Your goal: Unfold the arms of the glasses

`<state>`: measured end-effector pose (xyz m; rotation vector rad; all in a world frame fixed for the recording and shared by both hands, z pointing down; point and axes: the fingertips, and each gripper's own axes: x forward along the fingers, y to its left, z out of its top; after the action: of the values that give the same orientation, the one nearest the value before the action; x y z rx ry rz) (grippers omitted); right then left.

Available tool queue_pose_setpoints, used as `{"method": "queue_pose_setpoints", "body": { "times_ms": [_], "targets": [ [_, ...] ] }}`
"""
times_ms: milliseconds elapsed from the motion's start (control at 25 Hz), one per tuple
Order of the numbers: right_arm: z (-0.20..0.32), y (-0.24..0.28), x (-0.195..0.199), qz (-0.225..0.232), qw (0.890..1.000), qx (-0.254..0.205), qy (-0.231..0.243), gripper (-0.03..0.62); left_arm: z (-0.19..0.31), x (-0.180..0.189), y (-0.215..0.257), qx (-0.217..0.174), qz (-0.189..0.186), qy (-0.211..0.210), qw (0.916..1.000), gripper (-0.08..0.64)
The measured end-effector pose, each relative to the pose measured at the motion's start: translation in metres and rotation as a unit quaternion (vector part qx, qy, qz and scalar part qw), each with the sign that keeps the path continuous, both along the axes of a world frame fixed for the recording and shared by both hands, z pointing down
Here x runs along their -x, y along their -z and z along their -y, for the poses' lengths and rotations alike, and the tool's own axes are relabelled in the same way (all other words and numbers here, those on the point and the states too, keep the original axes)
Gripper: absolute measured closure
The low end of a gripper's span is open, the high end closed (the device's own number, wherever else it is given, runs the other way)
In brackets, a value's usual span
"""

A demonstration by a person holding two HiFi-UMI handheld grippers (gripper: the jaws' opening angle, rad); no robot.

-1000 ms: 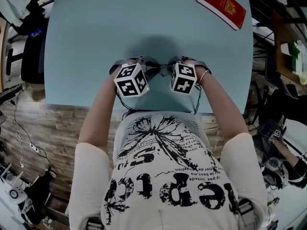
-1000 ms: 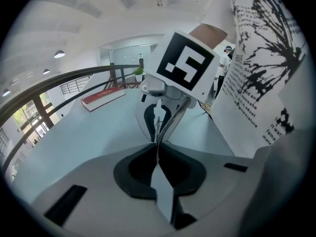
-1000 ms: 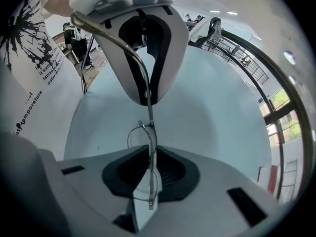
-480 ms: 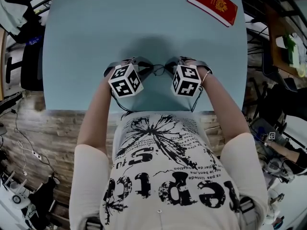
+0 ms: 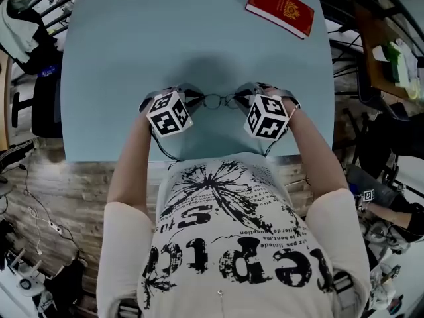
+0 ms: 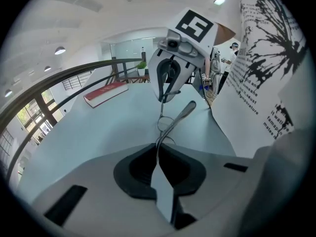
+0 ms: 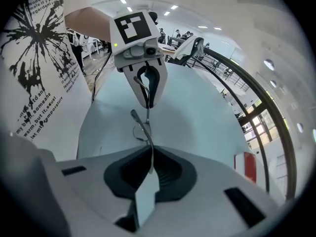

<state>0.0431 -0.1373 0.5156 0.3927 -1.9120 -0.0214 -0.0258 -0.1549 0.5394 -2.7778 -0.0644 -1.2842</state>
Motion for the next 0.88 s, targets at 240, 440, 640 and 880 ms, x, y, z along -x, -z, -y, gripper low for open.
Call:
{"method": "queue_pose_setpoints", "body": {
  "times_ms": [240, 440, 640, 880],
  "targets": [
    [-0.006, 0.003, -0.023, 0.003, 0.999, -0.01, -0.031, 0.568, 0.001, 0.003, -0.003, -0.009, 0.018, 0.017, 0.9997, 0.532],
    [-0.008, 0.0, -0.038, 0.005, 0.998, -0.007, -0.056, 0.568, 0.007, 0.007, -0.002, -0.003, 0.026, 0.047, 0.9985, 0.532],
    [-0.008, -0.002, -0.043, 0.011, 0.998, -0.006, -0.069, 0.568, 0.009, 0.006, 0.0, -0.001, 0.023, 0.064, 0.9977, 0.532],
    [-0.008, -0.001, -0.037, 0.015, 0.997, -0.011, -0.069, 0.566, 0.008, 0.003, 0.005, -0.008, 0.001, 0.079, 0.9969, 0.532]
  ]
}}
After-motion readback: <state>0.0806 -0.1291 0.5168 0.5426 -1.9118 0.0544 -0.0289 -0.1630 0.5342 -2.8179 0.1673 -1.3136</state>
